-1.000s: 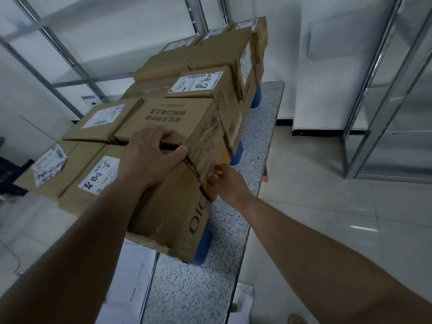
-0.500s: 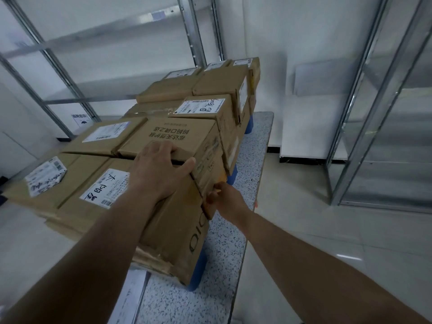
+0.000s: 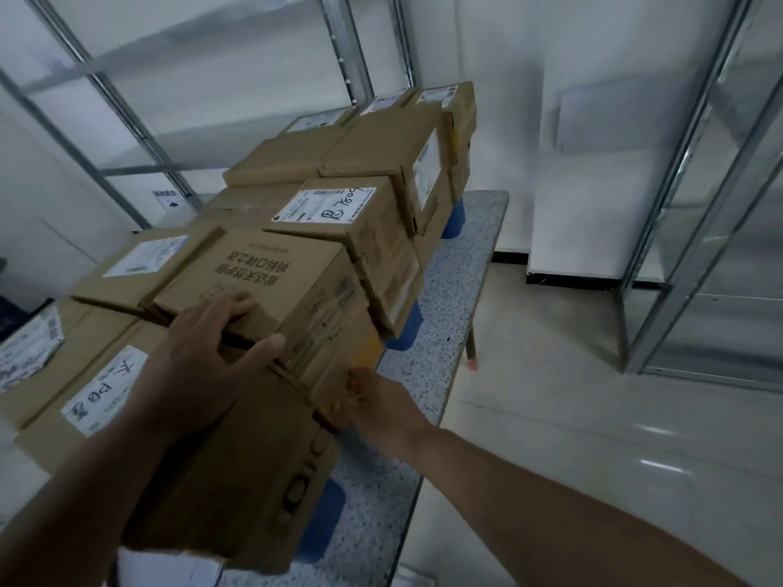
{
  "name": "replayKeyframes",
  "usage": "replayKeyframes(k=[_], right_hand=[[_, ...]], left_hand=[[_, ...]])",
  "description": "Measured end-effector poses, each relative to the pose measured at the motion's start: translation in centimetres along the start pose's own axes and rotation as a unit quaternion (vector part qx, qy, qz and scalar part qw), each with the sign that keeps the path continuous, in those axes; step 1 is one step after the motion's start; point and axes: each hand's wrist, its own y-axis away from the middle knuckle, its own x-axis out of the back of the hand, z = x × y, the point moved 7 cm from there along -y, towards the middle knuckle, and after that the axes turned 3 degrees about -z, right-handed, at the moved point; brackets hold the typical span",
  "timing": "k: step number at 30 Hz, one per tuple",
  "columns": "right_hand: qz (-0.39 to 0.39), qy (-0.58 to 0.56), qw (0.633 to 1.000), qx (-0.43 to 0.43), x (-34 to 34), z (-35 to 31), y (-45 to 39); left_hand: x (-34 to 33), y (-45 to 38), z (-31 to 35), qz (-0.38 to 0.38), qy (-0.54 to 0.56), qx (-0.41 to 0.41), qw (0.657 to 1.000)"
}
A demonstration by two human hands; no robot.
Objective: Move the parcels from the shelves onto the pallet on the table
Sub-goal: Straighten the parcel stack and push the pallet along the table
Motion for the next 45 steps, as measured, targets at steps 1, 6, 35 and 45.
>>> replayKeyframes(k=[1,6,35,45], right_hand=[[-0.012,-0.009,1.000,-0.001,0.2,0.3,-0.1],[-0.048,-0.028,0.998,-0.024,-0.1,1.6,-1.3],[-0.101,-0.173,0.969,-0.143,-10.7,4.6,3.1],[-0.086,-0.143,0.976,-0.140,-9.6,4.8,2.5]], left_hand=[[0.0,0.0,0.0,0.000,-0.001,-0.004,1.000],[0.2,-0.2,0.2,0.015,-0.008,-0.016,1.000],[1.3,0.7,-1.6,-0.027,0.005,-0.099,0.995],[1.1,0.7,-2.3,-0.022,0.009,-0.105,0.994]])
